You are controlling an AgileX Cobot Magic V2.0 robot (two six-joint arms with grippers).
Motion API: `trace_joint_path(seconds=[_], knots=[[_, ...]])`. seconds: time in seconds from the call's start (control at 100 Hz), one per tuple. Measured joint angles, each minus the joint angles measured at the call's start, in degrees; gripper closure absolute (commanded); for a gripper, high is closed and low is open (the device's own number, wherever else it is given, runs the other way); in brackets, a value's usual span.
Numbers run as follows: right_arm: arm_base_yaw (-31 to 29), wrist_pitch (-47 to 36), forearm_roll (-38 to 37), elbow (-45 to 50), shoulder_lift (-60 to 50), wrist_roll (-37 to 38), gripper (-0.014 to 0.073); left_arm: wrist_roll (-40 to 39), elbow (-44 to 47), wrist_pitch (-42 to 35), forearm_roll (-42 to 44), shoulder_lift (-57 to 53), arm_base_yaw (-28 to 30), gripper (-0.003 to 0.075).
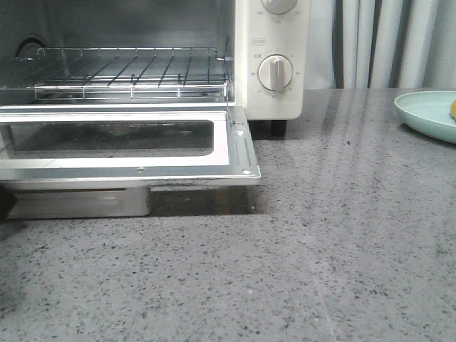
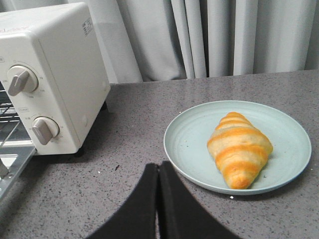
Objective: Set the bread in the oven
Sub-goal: 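Grasp the orange-striped croissant on the blue plate with the right gripper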
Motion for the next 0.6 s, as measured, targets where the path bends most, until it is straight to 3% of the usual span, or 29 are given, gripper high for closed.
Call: trace_joint_path(seconds=[0.15, 0.42, 0.6], knots=[[0.0, 5.0, 1.1, -6.1, 5.4, 0.0, 0.0617, 0.0, -0.7, 0.8, -2.8, -3.3, 0.0, 0.0741], [-0.3, 15.2, -2.3, -26.9, 25.9, -0.1, 0.0307, 0.0, -2.1, 0.5, -5.9, -19.3, 0.0, 0.0742], [-4.4, 20.1, -5.1, -36.5, 43.3, -0.1, 0.0295, 0.0, -2.2, 0.5, -6.1, -28.7, 0.0, 0.0742]])
